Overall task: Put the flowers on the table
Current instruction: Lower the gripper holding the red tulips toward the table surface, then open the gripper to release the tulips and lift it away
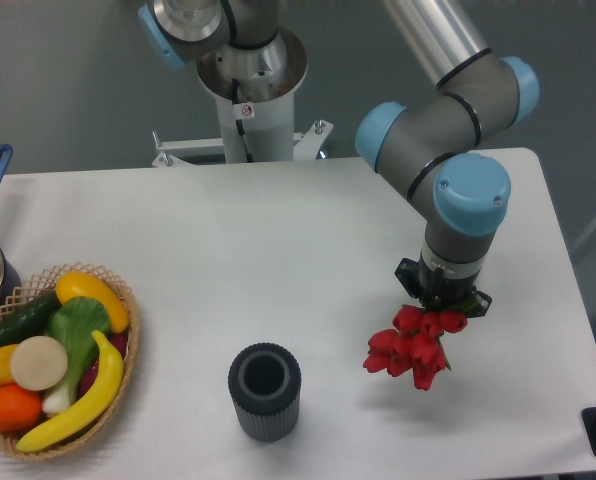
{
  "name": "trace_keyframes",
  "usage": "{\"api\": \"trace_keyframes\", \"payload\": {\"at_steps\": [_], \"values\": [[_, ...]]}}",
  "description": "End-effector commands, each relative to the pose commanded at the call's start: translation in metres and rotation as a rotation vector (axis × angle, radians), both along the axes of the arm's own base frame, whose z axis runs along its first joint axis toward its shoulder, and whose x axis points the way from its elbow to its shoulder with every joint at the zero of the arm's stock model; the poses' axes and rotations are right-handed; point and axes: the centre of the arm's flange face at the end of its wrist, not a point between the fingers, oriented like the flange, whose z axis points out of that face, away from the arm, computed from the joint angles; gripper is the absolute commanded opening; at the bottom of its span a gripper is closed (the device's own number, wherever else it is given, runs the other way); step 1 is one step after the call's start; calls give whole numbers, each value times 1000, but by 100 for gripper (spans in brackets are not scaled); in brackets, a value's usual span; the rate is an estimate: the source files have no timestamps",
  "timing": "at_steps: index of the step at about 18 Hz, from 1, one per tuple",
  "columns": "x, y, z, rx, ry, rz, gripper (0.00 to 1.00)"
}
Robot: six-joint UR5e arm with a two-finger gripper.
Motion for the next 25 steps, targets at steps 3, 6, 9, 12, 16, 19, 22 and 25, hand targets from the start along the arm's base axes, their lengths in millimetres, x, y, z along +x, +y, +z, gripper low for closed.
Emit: {"api": "trace_keyframes", "payload": {"at_steps": [3,6,9,12,16,19,22,25], "values": [[-1,9,-27,-19,-29,8,28],[4,16,-32,-20,-37,-9,56],[5,14,-33,-21,-39,-9,92],[5,15,-31,-16,-30,-9,100],[6,10,-22,30,46,-9,100],[0,0,-24,58,92,6,100],[-2,-20,0,70,120,20,100],[-21,-54,13,60,141,-59,100]]}}
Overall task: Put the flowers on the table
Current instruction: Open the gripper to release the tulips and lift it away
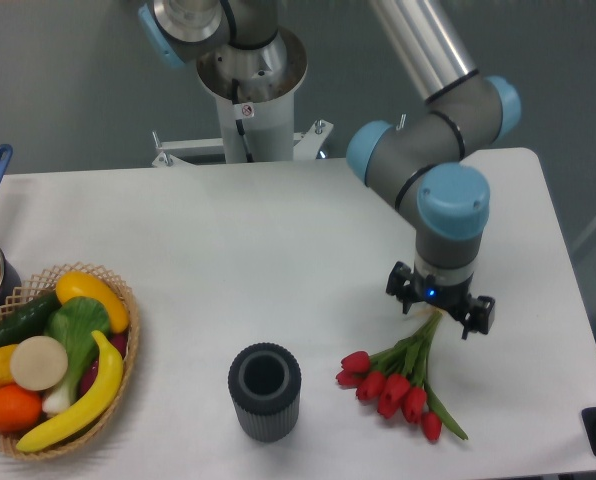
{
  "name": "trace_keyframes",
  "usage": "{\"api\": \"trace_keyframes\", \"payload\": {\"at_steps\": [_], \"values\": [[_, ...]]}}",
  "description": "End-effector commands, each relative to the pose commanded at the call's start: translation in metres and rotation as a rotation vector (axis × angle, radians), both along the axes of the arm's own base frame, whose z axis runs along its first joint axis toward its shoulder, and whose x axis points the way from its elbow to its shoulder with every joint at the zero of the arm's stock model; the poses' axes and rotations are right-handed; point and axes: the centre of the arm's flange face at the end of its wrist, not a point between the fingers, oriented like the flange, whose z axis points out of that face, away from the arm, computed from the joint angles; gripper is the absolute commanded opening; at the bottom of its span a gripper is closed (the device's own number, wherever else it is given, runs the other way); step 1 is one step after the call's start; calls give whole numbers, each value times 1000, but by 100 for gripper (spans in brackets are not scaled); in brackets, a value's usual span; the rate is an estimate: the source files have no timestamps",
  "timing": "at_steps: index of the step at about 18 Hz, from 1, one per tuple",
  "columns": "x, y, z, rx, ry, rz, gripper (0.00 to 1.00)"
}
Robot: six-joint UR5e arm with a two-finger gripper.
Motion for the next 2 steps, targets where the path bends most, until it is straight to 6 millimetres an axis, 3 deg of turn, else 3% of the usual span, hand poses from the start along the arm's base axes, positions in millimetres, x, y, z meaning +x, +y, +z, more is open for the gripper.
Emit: {"api": "trace_keyframes", "payload": {"at_steps": [2], "values": [[1,-2,3,-11,6,-48,100]]}}
